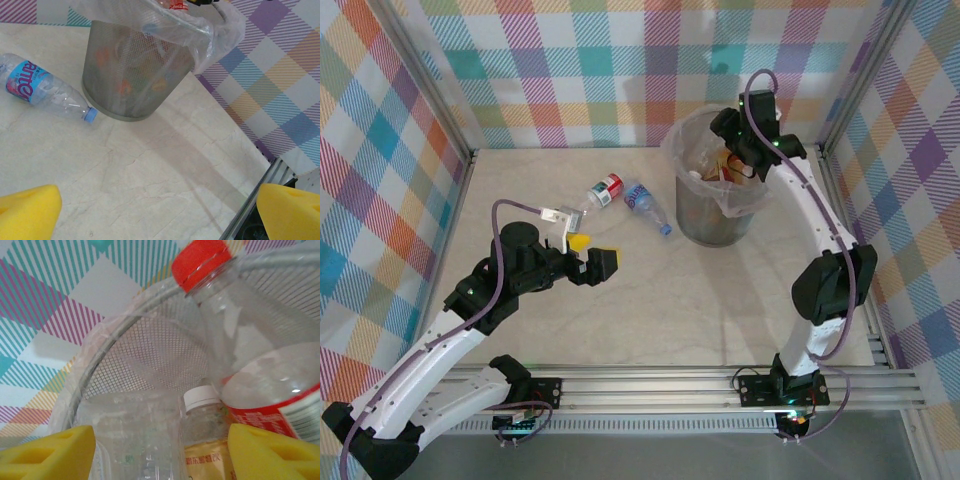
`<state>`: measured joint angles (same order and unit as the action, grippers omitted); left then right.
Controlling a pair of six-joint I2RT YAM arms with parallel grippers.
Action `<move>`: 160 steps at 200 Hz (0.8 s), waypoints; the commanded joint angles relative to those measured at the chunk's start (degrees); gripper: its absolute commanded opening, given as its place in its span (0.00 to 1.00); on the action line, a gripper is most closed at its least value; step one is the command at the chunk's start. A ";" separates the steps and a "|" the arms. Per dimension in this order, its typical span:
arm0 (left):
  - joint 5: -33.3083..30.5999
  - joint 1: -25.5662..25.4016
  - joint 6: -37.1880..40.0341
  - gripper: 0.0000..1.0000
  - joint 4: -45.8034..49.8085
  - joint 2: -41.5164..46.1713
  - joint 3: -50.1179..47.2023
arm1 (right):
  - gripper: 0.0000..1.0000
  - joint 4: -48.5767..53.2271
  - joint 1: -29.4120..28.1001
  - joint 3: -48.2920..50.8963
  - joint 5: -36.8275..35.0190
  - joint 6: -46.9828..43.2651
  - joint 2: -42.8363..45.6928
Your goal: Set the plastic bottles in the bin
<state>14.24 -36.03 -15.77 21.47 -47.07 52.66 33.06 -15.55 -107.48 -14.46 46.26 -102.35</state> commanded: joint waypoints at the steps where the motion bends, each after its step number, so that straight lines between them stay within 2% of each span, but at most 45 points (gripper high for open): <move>1: -0.18 -0.44 -0.77 1.00 0.71 0.75 0.42 | 0.68 5.66 0.33 -5.85 -2.73 -6.26 1.45; 35: 0.09 -0.44 -1.10 1.00 0.16 0.36 0.34 | 0.67 14.57 1.09 -18.36 8.15 -14.80 -5.16; 64: 0.68 -0.44 -1.70 1.00 -0.47 -0.45 0.47 | 0.68 19.49 1.05 -24.06 15.06 -16.55 -9.66; 87: 0.79 -0.44 -1.89 1.00 -0.30 -0.48 0.52 | 0.70 18.04 0.87 -21.10 17.28 -17.37 -9.50; 115: 0.28 -0.43 -1.57 1.00 0.58 -0.06 0.52 | 0.80 14.79 0.71 -15.50 20.15 -19.28 -7.47; 160: 0.81 -0.44 -2.14 1.00 -0.42 -1.21 0.72 | 0.77 12.16 0.35 -11.04 21.76 -21.31 -6.78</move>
<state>14.44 -36.03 -17.10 21.50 -47.68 52.66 46.76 -14.85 -119.17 4.91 27.33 -111.37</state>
